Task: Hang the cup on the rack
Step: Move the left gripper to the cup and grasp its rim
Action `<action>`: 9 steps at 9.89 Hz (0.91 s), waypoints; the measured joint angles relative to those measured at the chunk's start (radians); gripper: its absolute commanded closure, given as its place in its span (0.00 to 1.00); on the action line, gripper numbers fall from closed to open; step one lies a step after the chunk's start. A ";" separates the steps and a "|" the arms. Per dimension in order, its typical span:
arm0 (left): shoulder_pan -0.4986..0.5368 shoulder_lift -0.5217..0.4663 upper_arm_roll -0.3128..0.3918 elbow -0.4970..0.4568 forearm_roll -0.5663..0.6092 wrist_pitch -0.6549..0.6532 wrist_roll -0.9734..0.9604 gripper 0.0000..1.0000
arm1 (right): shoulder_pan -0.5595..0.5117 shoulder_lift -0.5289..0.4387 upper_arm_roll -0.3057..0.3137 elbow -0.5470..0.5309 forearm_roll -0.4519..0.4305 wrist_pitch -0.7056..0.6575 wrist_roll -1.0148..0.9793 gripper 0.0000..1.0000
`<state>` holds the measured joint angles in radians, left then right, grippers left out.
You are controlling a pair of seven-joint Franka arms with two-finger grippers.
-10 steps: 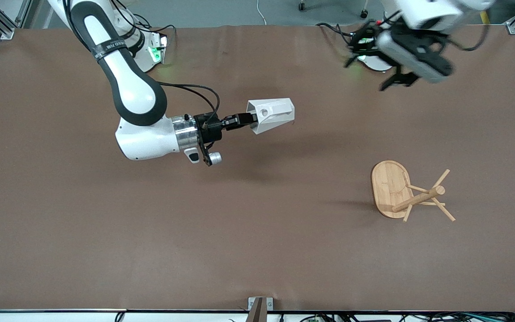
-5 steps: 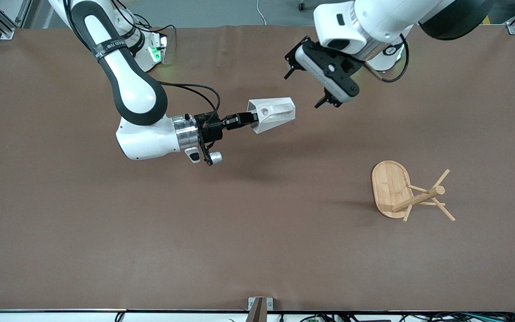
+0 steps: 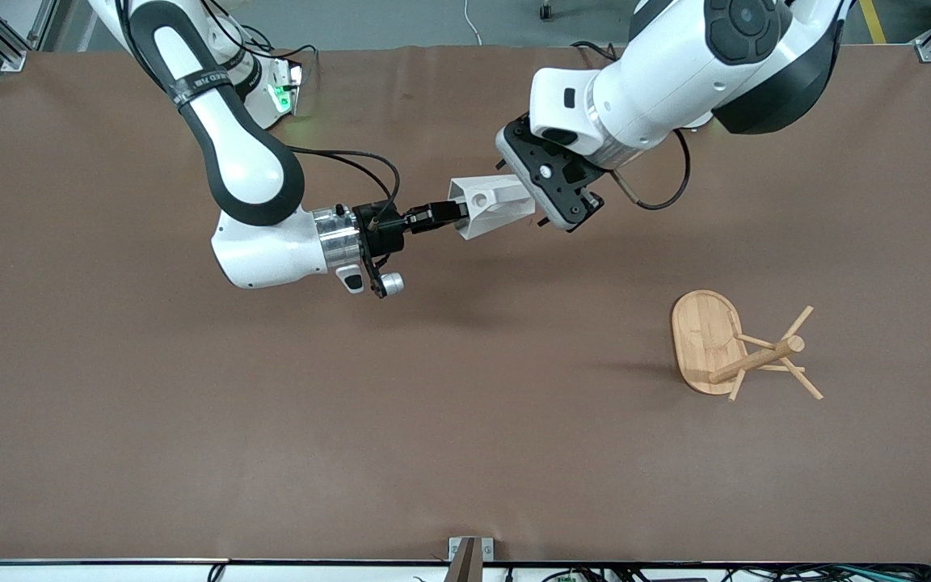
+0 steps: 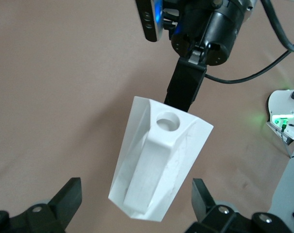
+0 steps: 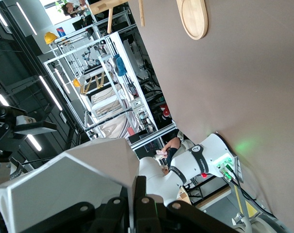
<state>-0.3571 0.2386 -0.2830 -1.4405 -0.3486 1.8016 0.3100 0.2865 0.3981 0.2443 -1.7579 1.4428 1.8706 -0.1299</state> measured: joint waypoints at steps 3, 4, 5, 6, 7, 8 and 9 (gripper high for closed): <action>-0.015 0.025 -0.002 0.000 0.000 0.000 0.025 0.00 | 0.000 0.000 0.001 0.000 0.000 0.000 0.000 0.99; -0.021 0.036 -0.005 0.000 0.000 0.000 0.027 0.00 | 0.000 0.000 0.002 0.000 0.001 0.000 0.000 0.99; -0.030 0.044 -0.006 0.000 0.000 0.000 0.027 0.00 | 0.000 0.000 0.002 0.000 0.001 0.000 0.000 0.99; -0.040 0.052 -0.006 0.000 0.003 0.000 0.027 0.00 | 0.000 0.000 0.002 0.001 0.001 0.000 0.000 0.99; -0.045 0.062 -0.007 0.000 0.009 0.000 0.027 0.00 | 0.000 0.000 0.002 0.001 0.001 0.000 0.000 0.99; -0.044 0.066 -0.006 0.001 0.022 0.000 0.027 0.00 | 0.000 0.001 0.002 -0.001 0.000 0.003 0.000 0.99; -0.045 0.067 -0.007 0.002 0.033 0.000 0.027 0.03 | 0.000 0.001 0.001 -0.001 0.000 0.004 0.000 0.99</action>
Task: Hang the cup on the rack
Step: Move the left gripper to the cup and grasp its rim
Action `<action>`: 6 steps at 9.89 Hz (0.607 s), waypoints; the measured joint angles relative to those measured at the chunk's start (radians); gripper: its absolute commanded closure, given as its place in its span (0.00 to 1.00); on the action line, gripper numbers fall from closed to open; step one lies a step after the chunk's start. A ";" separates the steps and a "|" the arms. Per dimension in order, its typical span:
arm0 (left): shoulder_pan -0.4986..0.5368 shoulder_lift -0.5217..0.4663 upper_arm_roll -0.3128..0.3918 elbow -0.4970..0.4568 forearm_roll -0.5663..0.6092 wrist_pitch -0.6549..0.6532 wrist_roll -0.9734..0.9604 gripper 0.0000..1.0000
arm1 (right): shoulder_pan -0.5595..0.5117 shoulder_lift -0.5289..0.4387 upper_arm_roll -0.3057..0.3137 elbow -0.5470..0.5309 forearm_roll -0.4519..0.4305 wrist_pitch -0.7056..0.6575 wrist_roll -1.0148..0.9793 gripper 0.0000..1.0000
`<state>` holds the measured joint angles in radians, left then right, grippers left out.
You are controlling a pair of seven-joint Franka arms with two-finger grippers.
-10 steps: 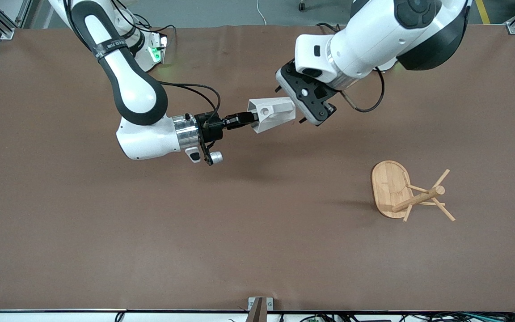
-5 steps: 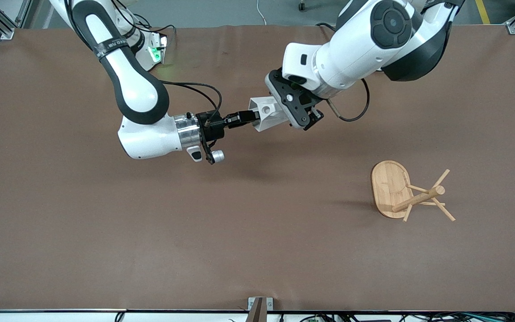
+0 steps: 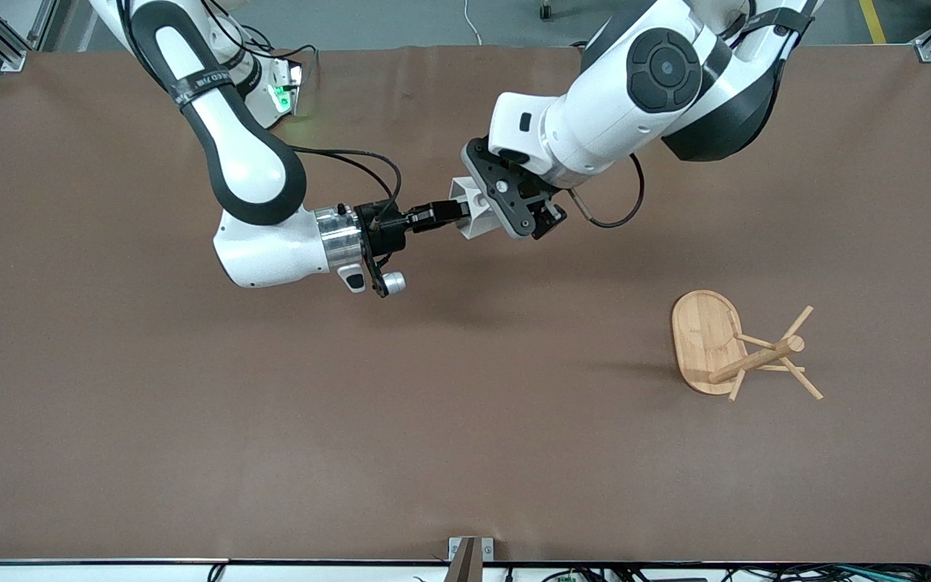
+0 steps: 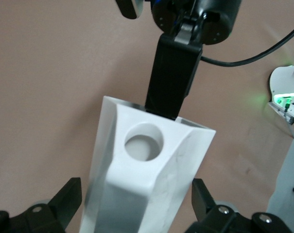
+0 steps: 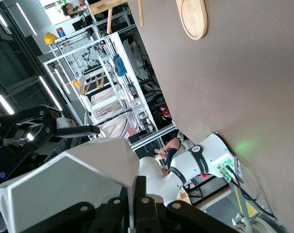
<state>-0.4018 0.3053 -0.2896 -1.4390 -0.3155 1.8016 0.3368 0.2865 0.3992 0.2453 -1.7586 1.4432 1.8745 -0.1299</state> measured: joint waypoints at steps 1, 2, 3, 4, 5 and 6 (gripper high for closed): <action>-0.002 0.000 0.000 0.000 0.004 -0.001 0.001 0.20 | 0.000 0.000 0.000 0.000 0.000 0.000 0.000 0.99; -0.007 0.000 0.000 0.000 0.009 -0.001 0.001 0.48 | 0.000 0.000 -0.001 -0.001 0.000 0.000 0.000 0.99; -0.010 0.000 0.000 0.000 0.016 -0.005 0.005 0.75 | 0.000 0.000 -0.001 -0.004 -0.003 0.000 0.000 0.99; -0.011 0.000 0.000 0.000 0.017 -0.009 0.013 0.93 | -0.001 0.000 -0.002 -0.006 -0.003 -0.002 -0.001 0.99; -0.011 -0.001 0.000 0.001 0.017 -0.014 0.016 0.99 | -0.001 0.000 -0.002 -0.007 -0.003 -0.002 -0.001 0.99; -0.011 -0.001 0.000 0.002 0.017 -0.016 0.016 1.00 | -0.001 0.000 -0.003 -0.007 -0.003 -0.002 -0.001 0.96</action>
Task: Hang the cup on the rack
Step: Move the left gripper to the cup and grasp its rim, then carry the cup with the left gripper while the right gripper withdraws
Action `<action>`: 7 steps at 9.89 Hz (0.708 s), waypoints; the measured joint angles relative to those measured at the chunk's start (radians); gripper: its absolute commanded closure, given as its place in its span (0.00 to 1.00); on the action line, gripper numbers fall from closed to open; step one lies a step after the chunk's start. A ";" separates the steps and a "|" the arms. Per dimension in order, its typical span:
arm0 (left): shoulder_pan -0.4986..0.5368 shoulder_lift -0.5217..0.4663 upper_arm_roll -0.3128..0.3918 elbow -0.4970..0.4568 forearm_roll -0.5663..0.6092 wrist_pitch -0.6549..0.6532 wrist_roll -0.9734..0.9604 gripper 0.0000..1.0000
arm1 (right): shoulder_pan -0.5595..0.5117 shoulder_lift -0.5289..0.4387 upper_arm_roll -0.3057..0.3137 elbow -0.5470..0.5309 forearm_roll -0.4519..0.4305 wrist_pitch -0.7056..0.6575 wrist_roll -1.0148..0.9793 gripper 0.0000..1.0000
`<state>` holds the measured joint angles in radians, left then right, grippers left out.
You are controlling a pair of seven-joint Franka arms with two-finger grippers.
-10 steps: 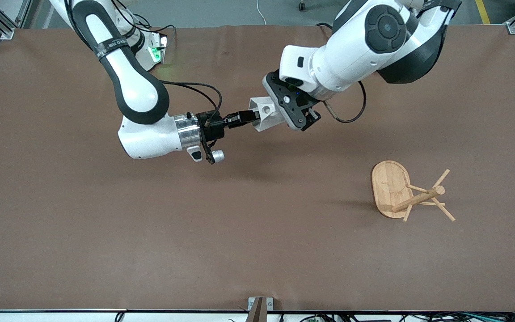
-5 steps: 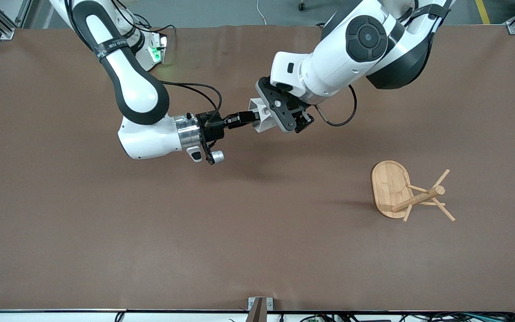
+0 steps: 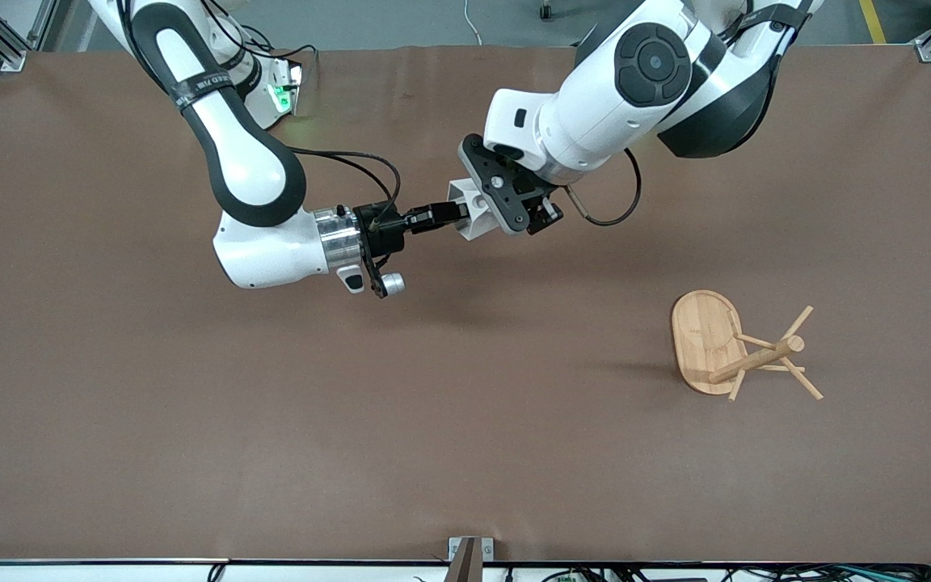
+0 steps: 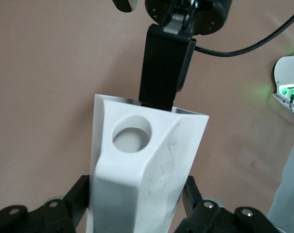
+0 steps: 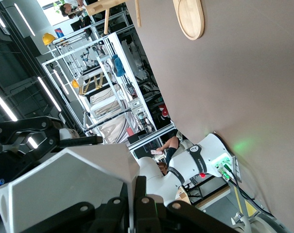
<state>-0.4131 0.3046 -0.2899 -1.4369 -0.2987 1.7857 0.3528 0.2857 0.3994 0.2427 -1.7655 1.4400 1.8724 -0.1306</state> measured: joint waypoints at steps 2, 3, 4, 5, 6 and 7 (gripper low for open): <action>0.000 0.000 0.000 0.001 0.000 -0.002 0.000 1.00 | 0.000 0.000 0.000 0.000 0.001 -0.001 0.002 0.03; -0.001 0.002 0.000 0.001 0.000 -0.002 0.000 1.00 | 0.000 -0.002 0.002 0.004 0.004 -0.003 0.007 0.00; -0.002 0.003 0.000 0.000 0.000 -0.002 0.000 1.00 | 0.000 -0.005 0.003 0.008 0.005 -0.002 0.011 0.00; -0.002 0.005 0.000 0.000 0.000 -0.001 0.000 1.00 | -0.003 -0.005 0.002 0.011 0.005 -0.001 0.015 0.00; -0.002 0.005 0.000 0.000 0.000 -0.001 0.000 1.00 | -0.014 -0.005 -0.001 0.011 -0.006 0.001 0.017 0.00; -0.002 0.005 0.000 0.000 0.000 -0.001 0.000 1.00 | -0.036 -0.005 -0.005 0.012 -0.047 0.001 0.018 0.00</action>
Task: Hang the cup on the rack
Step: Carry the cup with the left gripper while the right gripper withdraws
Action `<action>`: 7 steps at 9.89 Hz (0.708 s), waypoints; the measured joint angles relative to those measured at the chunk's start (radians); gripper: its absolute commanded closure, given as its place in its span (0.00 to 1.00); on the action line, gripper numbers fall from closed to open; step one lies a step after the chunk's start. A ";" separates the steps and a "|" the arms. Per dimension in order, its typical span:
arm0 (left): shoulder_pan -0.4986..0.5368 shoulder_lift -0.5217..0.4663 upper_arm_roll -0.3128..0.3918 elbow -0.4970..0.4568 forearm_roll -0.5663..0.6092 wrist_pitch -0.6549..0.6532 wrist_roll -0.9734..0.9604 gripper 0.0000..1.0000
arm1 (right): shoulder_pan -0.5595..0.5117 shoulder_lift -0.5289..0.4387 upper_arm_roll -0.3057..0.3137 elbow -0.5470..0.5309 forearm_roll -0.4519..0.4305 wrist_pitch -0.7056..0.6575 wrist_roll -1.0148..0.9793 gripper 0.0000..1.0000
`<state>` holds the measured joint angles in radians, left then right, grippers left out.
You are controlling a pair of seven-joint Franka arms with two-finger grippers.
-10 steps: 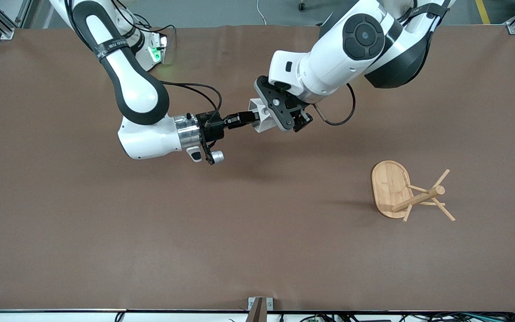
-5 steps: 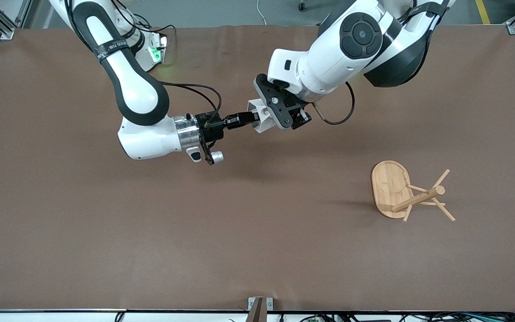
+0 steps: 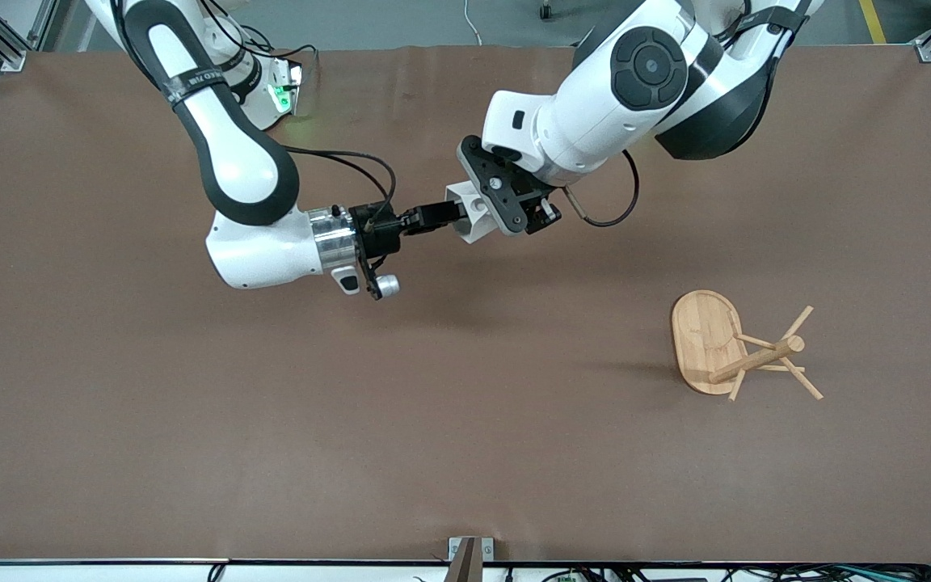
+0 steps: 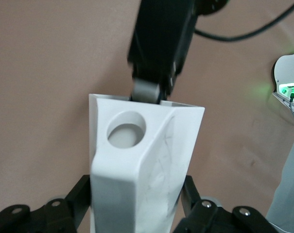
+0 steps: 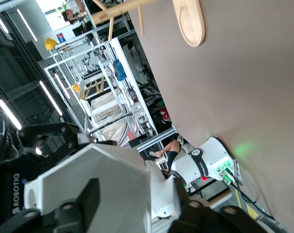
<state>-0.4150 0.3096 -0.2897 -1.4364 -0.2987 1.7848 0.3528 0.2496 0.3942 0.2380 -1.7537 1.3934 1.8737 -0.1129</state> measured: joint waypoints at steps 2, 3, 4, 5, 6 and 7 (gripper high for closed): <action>0.000 0.001 0.000 0.000 0.000 0.000 -0.006 1.00 | -0.060 -0.001 -0.016 0.008 -0.155 0.004 0.003 0.00; 0.000 0.003 0.001 0.000 0.000 0.001 -0.021 1.00 | -0.081 -0.010 -0.056 0.016 -0.247 0.005 0.007 0.00; 0.000 0.004 0.004 0.000 0.011 0.003 -0.051 1.00 | -0.091 -0.034 -0.117 0.023 -0.364 0.002 0.016 0.00; -0.001 0.004 0.005 0.000 0.057 0.005 -0.122 1.00 | -0.098 -0.063 -0.177 0.025 -0.499 -0.001 0.029 0.00; -0.002 0.004 0.003 0.001 0.114 0.006 -0.237 1.00 | -0.102 -0.088 -0.232 0.026 -0.630 -0.005 0.035 0.00; -0.002 0.004 0.002 0.002 0.146 0.006 -0.350 1.00 | -0.103 -0.105 -0.282 0.027 -0.751 -0.007 0.038 0.00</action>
<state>-0.4171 0.3134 -0.2882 -1.4345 -0.1525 1.7909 0.0026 0.1465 0.2896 -0.0441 -1.7272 0.6426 1.8666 -0.0753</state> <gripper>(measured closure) 0.211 0.000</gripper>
